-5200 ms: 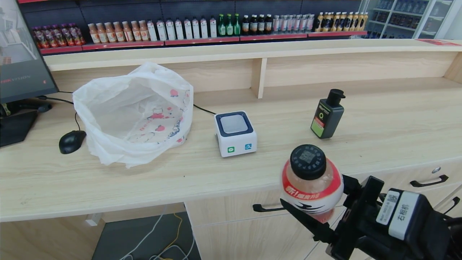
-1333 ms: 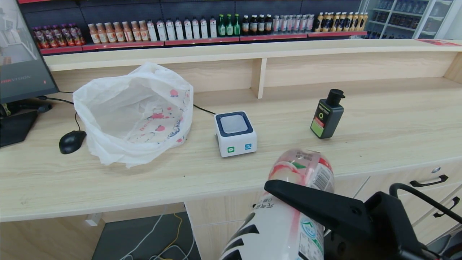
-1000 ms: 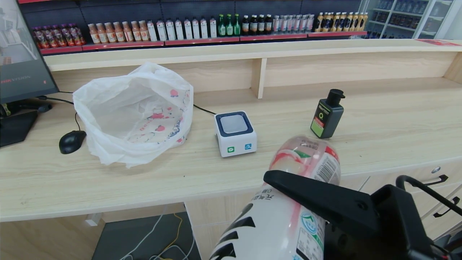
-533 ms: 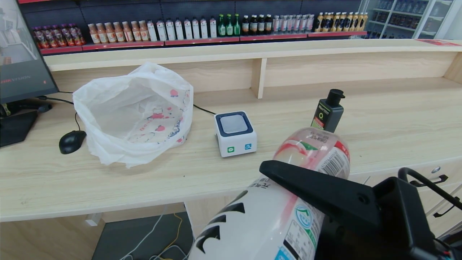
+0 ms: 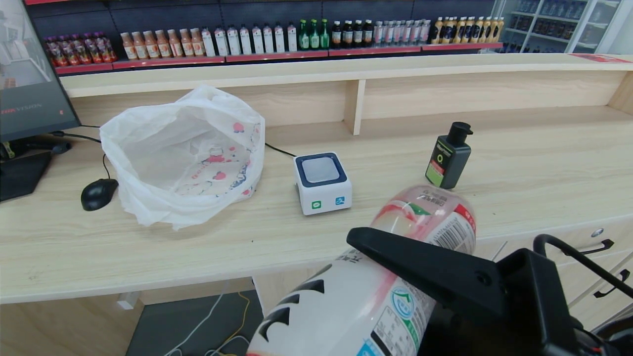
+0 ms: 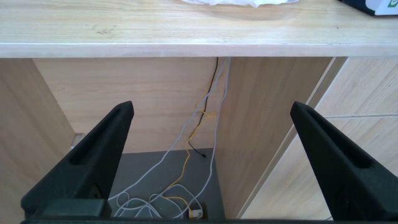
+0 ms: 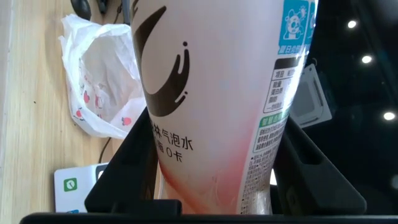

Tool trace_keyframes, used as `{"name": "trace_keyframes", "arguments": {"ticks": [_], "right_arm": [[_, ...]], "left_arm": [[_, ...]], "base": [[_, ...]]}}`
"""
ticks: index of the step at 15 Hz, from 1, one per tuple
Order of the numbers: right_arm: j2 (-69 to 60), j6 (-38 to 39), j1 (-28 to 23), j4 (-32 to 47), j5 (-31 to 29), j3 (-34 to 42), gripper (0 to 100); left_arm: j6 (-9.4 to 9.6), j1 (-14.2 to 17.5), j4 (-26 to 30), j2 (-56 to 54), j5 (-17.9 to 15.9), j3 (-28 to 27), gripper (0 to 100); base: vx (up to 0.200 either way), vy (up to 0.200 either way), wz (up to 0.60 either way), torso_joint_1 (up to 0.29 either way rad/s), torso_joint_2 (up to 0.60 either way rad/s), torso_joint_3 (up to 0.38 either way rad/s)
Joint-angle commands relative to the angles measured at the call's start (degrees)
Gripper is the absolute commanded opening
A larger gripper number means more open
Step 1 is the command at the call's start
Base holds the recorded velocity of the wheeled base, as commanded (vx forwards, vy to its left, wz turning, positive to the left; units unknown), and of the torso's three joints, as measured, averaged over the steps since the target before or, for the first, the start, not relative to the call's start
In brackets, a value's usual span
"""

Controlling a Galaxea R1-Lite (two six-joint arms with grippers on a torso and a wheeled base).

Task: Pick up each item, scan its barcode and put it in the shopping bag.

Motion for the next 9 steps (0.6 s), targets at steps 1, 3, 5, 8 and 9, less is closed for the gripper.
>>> {"name": "trace_keyframes", "arguments": {"ticks": [1, 3, 5, 8, 9], "right_arm": [[0.20, -0.06, 0.03, -0.06, 0.01, -0.10, 0], [-0.06, 0.21, 0.03, -0.32, 0.10, 0.25, 0], [-0.15, 3.55, 0.03, -1.73, 0.28, 1.48, 0], [-0.23, 16.64, 0.12, -3.75, 0.10, 5.79, 0], [-0.50, 20.33, 0.12, -3.75, 0.10, 6.40, 0]], "left_arm": [[0.02, 0.02, 0.00, -0.02, 0.00, 0.00, 100], [0.02, 0.02, 0.00, -0.02, 0.00, 0.00, 100], [0.02, 0.02, 0.00, -0.02, 0.00, 0.00, 100], [0.02, 0.02, 0.00, -0.02, 0.00, 0.00, 100], [0.02, 0.02, 0.00, -0.02, 0.00, 0.00, 100]], "base": [[0.000, 0.000, 0.00, 0.000, 0.00, 0.000], [0.000, 0.000, 0.00, 0.000, 0.00, 0.000], [0.000, 0.000, 0.00, 0.000, 0.00, 0.000], [0.000, 0.000, 0.00, 0.000, 0.00, 0.000], [0.000, 0.000, 0.00, 0.000, 0.00, 0.000]]}}
